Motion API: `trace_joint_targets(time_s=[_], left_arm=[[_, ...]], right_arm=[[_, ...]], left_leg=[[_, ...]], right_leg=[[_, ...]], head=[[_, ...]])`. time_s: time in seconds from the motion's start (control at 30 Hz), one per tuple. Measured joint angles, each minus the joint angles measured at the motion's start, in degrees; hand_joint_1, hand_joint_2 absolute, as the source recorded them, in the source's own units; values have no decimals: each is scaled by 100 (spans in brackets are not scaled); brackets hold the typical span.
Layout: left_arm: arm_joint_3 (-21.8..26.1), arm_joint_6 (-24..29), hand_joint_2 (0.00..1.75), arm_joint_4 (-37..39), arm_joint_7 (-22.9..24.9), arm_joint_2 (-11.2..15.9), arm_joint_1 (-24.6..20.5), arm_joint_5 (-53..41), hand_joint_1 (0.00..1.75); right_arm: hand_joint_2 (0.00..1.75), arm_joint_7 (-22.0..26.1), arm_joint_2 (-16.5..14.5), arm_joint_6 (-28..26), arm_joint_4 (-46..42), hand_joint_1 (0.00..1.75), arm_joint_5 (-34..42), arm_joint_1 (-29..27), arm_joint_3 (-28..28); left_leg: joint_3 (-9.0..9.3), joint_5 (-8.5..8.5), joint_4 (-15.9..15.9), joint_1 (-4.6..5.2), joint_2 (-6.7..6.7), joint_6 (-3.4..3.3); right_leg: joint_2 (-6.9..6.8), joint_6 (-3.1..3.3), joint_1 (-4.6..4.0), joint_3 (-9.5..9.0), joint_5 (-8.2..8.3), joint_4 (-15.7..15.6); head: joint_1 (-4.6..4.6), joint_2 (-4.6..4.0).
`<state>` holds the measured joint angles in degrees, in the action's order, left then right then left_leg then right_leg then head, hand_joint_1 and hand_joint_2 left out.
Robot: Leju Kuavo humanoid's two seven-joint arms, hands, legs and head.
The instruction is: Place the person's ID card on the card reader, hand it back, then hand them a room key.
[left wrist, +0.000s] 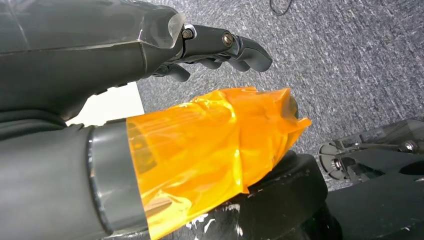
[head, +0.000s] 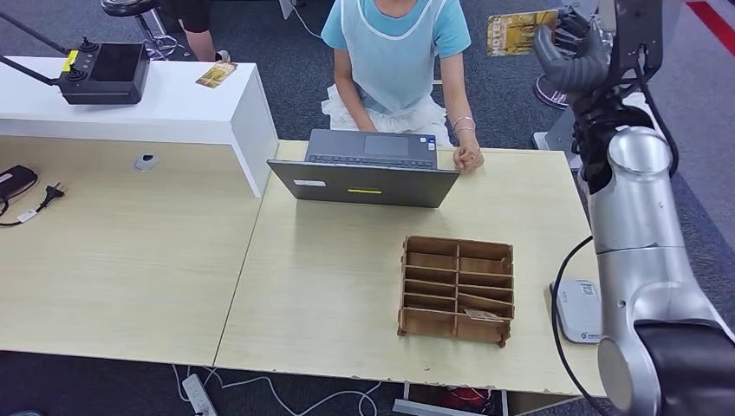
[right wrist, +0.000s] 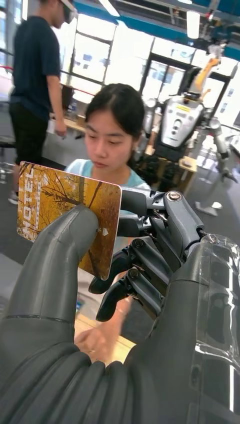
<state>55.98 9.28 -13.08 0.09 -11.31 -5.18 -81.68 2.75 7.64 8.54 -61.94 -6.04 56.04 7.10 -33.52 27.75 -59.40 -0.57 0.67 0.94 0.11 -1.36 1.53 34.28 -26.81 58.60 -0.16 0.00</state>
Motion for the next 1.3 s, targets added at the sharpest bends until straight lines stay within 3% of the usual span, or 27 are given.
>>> trace_joint_targets(time_s=[0.27,0.5,0.73,0.93,1.3], left_arm=[[2,12,0,1,-2,24,39,77,0],[2,20,0,1,-14,44,63,118,0],[2,22,0,1,-22,44,66,137,0],[5,22,0,1,-9,89,84,182,0],[7,21,0,1,1,109,98,180,0]], right_arm=[[175,17,410,778,171,175,1149,17,-84],[175,72,771,819,27,175,1645,-190,-91],[175,102,862,829,-32,175,1765,-278,-103],[175,173,1522,1173,-364,175,2432,-861,-411],[175,174,1891,1400,-572,175,2647,-1341,-572]], left_leg=[[0,0,-1,0,0,0],[1,1,-1,0,-1,0],[1,1,-1,0,0,0],[0,2,-1,1,0,0],[-1,3,0,1,-1,0]], right_leg=[[0,0,0,1,0,-1],[1,0,0,1,0,-2],[0,0,0,1,0,-2],[0,-1,1,1,0,-3],[2,-1,1,1,-1,-3]], head=[[-1,0],[-1,0],[1,0],[-1,0],[-1,0]])
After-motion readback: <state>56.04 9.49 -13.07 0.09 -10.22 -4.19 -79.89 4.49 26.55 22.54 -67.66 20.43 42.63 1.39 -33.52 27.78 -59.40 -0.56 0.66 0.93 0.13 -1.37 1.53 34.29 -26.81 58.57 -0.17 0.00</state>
